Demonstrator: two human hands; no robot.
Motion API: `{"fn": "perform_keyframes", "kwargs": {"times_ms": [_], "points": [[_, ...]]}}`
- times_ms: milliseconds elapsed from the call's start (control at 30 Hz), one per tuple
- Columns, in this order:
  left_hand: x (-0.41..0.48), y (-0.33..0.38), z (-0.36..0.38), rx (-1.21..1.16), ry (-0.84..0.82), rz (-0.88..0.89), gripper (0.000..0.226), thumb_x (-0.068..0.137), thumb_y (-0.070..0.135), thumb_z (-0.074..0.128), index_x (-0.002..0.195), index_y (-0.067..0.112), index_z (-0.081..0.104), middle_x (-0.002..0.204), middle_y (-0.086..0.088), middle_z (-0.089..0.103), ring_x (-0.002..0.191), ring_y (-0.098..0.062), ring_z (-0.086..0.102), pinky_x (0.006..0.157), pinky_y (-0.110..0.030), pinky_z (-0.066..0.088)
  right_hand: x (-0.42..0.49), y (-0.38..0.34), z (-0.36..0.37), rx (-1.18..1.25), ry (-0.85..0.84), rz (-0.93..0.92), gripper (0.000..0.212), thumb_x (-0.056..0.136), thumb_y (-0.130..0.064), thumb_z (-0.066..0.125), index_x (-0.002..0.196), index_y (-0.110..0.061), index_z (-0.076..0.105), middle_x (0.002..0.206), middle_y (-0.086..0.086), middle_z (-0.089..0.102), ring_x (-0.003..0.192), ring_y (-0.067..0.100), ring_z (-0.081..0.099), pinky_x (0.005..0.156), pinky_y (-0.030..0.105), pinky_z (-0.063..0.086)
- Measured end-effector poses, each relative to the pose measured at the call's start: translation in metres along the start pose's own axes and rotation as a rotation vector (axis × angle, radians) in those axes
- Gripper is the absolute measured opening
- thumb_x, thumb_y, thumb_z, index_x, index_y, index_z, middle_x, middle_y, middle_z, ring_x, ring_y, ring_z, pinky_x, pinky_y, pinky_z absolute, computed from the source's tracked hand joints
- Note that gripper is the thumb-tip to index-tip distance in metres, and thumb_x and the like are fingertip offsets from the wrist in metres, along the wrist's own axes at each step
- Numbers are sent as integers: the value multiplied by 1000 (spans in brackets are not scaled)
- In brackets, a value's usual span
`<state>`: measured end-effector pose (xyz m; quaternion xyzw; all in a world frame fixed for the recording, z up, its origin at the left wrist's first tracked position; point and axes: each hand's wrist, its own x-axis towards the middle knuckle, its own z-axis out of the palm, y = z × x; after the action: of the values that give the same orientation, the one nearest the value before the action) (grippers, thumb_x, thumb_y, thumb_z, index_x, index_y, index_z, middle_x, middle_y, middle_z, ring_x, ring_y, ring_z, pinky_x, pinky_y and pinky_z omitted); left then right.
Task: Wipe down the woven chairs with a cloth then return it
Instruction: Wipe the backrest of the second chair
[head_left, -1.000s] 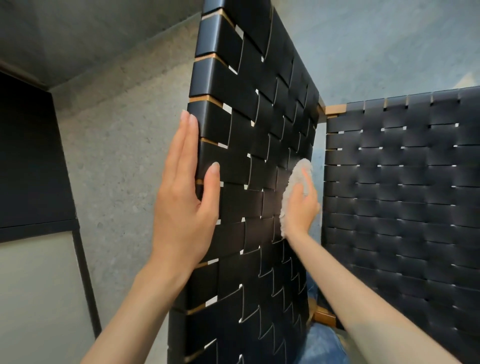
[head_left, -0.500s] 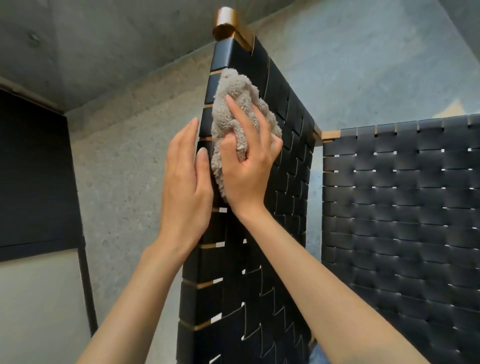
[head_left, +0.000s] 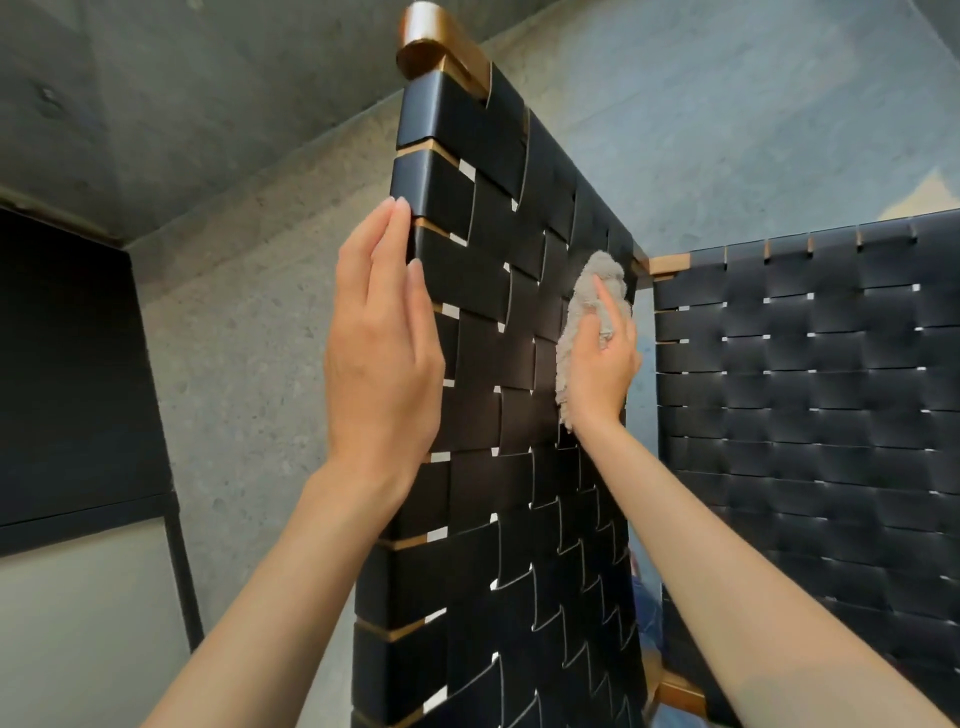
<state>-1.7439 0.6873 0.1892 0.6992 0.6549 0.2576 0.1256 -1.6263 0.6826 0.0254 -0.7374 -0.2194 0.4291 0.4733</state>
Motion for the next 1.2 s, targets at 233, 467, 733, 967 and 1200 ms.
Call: {"fn": "perform_keyframes", "kwargs": {"times_ms": [233, 467, 733, 967, 1200], "points": [[0, 0, -1, 5, -9, -5, 42, 102, 16, 37, 144, 8, 37, 146, -4, 39, 134, -3, 31, 108, -6, 20, -45, -35, 12, 20, -90, -373, 43, 90, -27, 44, 129, -43, 50, 143, -14, 36, 126, 14, 31, 93, 1, 31], [-1, -2, 1, 11, 1, 11, 42, 102, 15, 37, 143, 6, 38, 144, -7, 40, 131, -3, 31, 105, -2, 20, 15, 55, -16, -124, 12, 96, 38, 97, -19, 43, 130, -36, 55, 139, -1, 49, 131, 22, 37, 103, 19, 23], [-2, -2, 0, -16, 9, 2, 42, 102, 17, 37, 142, 7, 39, 143, -4, 41, 133, -4, 32, 106, -4, 22, 44, 88, -28, -207, 72, 474, 41, 102, -36, 36, 137, -19, 47, 132, 9, 54, 126, 28, 45, 112, 44, 29], [-2, 2, -1, -66, -11, -31, 42, 102, 18, 36, 144, 12, 37, 142, -2, 42, 131, -3, 34, 101, 0, 22, -13, 5, -11, 61, -18, 18, 35, 98, -21, 42, 119, -46, 53, 129, -15, 51, 126, 13, 43, 97, 15, 34], [-1, 0, -3, -106, -29, -55, 43, 102, 21, 35, 144, 15, 36, 142, 1, 42, 131, -3, 38, 108, -11, 28, -21, -112, 33, 22, -205, -515, 41, 95, -41, 41, 133, -31, 53, 142, 0, 46, 130, 17, 32, 97, 3, 19]]}}
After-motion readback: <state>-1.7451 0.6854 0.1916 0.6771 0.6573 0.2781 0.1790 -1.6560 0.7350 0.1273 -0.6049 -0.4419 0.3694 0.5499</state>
